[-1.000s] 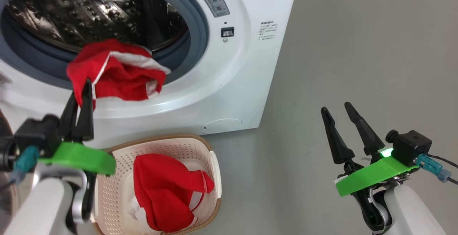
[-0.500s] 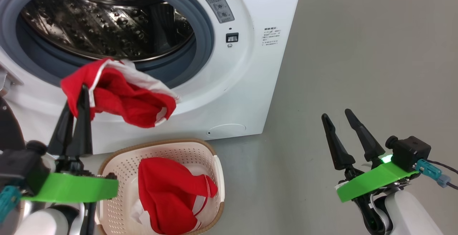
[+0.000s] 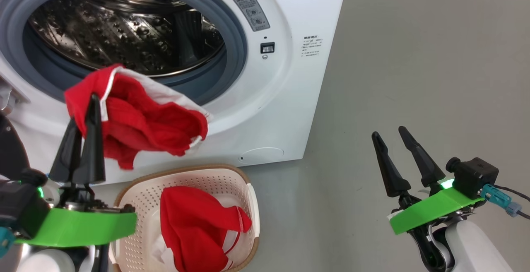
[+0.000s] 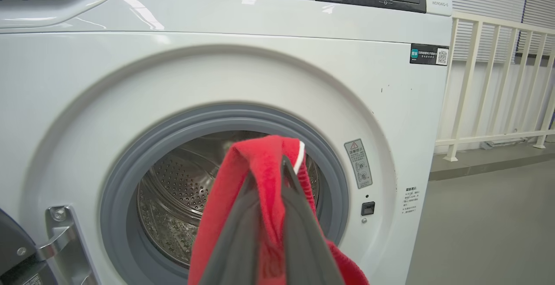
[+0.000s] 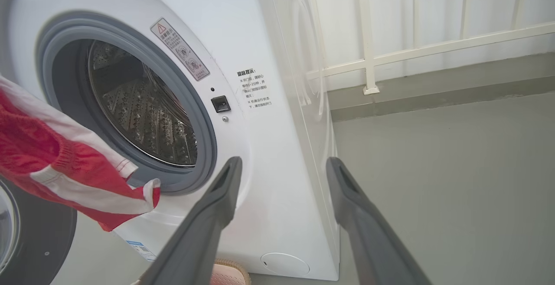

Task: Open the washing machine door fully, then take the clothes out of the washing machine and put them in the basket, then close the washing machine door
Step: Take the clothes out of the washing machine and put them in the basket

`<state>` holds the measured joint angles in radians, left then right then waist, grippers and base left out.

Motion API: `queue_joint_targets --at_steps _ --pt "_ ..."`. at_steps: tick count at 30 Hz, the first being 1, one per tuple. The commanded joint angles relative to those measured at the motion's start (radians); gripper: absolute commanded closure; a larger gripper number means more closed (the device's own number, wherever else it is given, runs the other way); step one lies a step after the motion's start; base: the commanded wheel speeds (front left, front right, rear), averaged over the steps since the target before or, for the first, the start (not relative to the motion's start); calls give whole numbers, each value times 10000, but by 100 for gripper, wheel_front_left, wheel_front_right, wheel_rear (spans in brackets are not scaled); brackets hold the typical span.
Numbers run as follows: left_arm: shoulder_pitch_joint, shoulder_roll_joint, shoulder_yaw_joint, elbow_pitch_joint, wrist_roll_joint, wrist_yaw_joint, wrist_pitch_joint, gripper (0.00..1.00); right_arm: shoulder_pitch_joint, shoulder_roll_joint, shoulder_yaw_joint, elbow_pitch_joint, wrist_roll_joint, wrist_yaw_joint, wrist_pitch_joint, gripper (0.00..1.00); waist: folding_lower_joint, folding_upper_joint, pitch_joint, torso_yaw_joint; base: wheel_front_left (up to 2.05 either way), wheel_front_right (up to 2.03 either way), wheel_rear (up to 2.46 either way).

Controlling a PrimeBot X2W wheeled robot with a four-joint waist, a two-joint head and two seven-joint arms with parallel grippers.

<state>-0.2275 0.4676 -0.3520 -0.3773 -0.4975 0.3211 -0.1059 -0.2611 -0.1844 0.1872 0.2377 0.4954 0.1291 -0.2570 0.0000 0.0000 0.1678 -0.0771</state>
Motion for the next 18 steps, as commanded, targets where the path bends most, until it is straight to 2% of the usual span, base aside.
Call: queue_joint_targets --at_steps 1,8,18 --pt "-196 259 419 -261 -69 -25 -85 100 119 -63 237 -245 91 16 -48 0 0 0 -24 -13 0 0 0" --pt "27 157 211 291 -269 -151 -60 100 135 -135 295 -195 105 16 -48 0 0 0 -84 -32 0 0 0" --pt "410 -430 -498 2814 -736 -830 -535 100 119 -208 446 -146 158 16 -48 0 0 0 -126 -186 0 0 0"
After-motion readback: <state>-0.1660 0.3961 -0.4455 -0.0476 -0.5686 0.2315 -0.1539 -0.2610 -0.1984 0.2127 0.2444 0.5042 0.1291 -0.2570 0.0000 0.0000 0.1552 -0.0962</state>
